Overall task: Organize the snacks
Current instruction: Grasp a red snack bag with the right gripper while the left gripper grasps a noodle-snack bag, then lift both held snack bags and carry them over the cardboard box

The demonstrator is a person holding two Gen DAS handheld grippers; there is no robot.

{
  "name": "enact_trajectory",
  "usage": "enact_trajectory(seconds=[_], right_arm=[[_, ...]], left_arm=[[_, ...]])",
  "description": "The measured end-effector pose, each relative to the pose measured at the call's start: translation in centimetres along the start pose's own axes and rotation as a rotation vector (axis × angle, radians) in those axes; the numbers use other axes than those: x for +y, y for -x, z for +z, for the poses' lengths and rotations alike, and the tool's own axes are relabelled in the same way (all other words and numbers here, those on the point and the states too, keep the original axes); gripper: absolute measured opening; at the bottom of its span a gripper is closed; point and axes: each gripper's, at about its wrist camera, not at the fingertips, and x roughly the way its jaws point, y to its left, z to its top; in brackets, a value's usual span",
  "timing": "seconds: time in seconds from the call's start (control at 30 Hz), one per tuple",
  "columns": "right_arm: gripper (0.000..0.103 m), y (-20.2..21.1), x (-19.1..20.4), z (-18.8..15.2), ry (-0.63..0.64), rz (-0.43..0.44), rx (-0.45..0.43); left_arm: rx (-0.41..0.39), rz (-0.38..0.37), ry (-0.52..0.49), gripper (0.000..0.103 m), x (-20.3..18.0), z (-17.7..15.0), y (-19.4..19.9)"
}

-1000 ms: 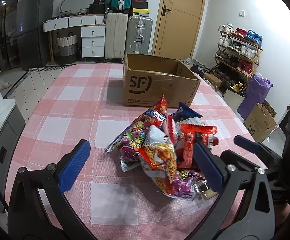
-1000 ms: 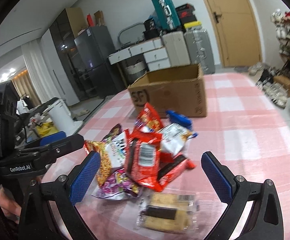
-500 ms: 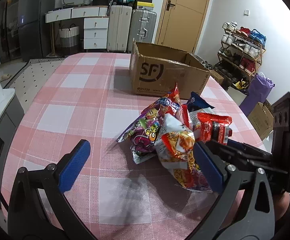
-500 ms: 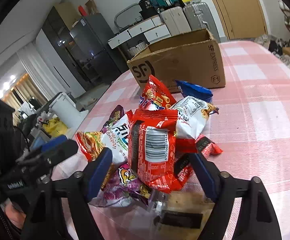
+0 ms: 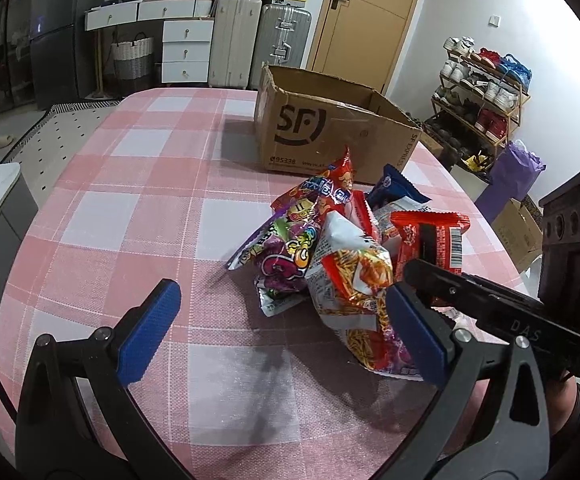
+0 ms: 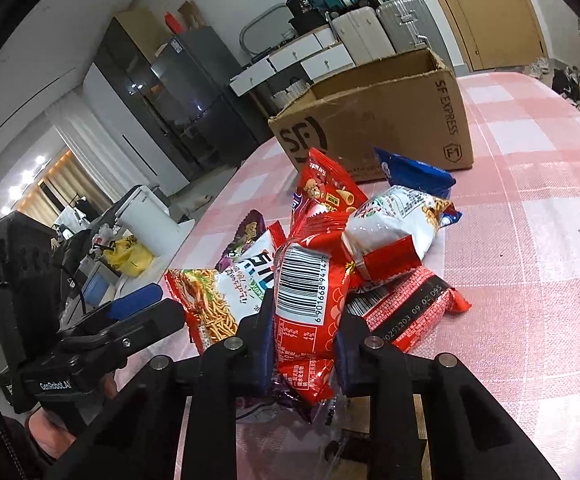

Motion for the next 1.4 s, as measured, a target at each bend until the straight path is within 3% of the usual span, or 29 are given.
enact_trajectory(seconds=[0.43, 1.17, 1.23, 1.33, 1.37, 1.4], right_arm=[[0.023, 3.2, 0.0, -0.4, 0.009, 0.021, -0.052], [0.024, 6.2, -1.8, -0.9, -0.015, 0.009, -0.104], [0.024, 6.1, -1.9, -0.9, -0.016, 0.009, -0.101], [0.024, 6.0, -2.2, -0.9, -0.021, 0.011, -0.098], [0.024, 6.0, -2.3, -1.0, -0.022, 0.01, -0.097], [0.024, 6.0, -2.3, -1.0, -0.025, 0.007, -0.097]], left_arm=[[0.067, -0.05, 0.02, 0.102, -1.0, 0.3, -1.4], [0.117, -0.017, -0.015, 0.101, -3.5, 1.3, -4.9], [0.121, -0.029, -0.011, 0.097, -3.5, 1.3, -5.1], [0.143, -0.061, 0.006, 0.078, -3.2, 1.2, -5.5], [0.16, -0.075, 0.017, 0.058, -2.9, 1.1, -5.8], [0.168, -0.105, 0.037, 0.049, -2.6, 1.1, -5.9]])
